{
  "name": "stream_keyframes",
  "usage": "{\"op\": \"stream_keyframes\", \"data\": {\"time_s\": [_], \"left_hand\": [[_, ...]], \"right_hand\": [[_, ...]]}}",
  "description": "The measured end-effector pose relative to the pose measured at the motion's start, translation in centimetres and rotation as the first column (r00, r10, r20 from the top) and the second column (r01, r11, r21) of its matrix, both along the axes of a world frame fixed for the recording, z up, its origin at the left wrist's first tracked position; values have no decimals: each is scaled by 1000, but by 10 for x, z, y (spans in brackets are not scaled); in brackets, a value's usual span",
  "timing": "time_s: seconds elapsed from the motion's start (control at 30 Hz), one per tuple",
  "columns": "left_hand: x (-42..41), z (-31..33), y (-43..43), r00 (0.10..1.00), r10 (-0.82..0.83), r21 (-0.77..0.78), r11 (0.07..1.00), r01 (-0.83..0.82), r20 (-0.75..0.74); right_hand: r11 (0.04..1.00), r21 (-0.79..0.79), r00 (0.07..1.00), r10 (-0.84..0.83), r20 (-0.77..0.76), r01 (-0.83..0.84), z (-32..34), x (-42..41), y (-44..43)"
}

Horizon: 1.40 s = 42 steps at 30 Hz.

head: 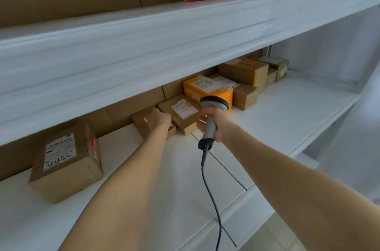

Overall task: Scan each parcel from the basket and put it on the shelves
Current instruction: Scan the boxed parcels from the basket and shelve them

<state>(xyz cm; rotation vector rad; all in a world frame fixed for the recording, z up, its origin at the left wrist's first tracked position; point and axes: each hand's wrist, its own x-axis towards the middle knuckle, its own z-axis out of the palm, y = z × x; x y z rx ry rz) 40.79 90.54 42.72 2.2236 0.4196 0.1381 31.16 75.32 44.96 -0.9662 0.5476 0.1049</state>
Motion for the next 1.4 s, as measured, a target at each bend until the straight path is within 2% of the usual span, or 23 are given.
{"op": "stream_keyframes", "data": {"time_s": [0.1, 0.17, 0.27, 0.47, 0.6, 0.67, 0.77, 0.97, 1.03, 1.2, 1.4], "left_hand": [[-7, 6, -46, 987, -153, -87, 984, 156, 44], [-17, 7, -79, 959, -279, -75, 957, 282, 39], [-38, 5, -132, 922, -388, -37, 921, 388, 10], [-115, -11, -250, 780, -622, -21, 782, 622, -62], [-192, -25, -328, 671, -731, -22, 678, 735, -120], [-235, -33, -366, 625, -765, 17, 631, 776, -156], [-306, -46, -419, 563, -806, 43, 566, 824, -184], [-432, -72, -509, 429, -866, 83, 423, 902, -257], [-463, -80, -533, 395, -872, 85, 388, 918, -287], [-516, -106, -587, 327, -884, 89, 316, 945, -334], [-538, -155, -650, 283, -857, 94, 269, 958, -430]], "right_hand": [[998, 52, 998, -42, 42, 40, 6, -23, -23], [990, 92, 993, -113, 39, 109, 7, -41, -45], [954, 164, 965, -260, 28, 252, 0, -74, -83], [843, 214, 861, -508, 13, 494, -27, -162, -166], [765, 153, 776, -630, -27, 626, -51, -238, -223], [741, 132, 751, -658, -52, 658, -63, -282, -251], [690, 185, 710, -700, -75, 700, -83, -353, -292], [485, 325, 552, -819, -158, 812, -125, -482, -370], [429, 318, 501, -844, -190, 845, -138, -515, -394], [359, 302, 435, -869, -237, 883, -166, -566, -448], [363, 213, 414, -862, -292, 907, -206, -592, -516]]}}
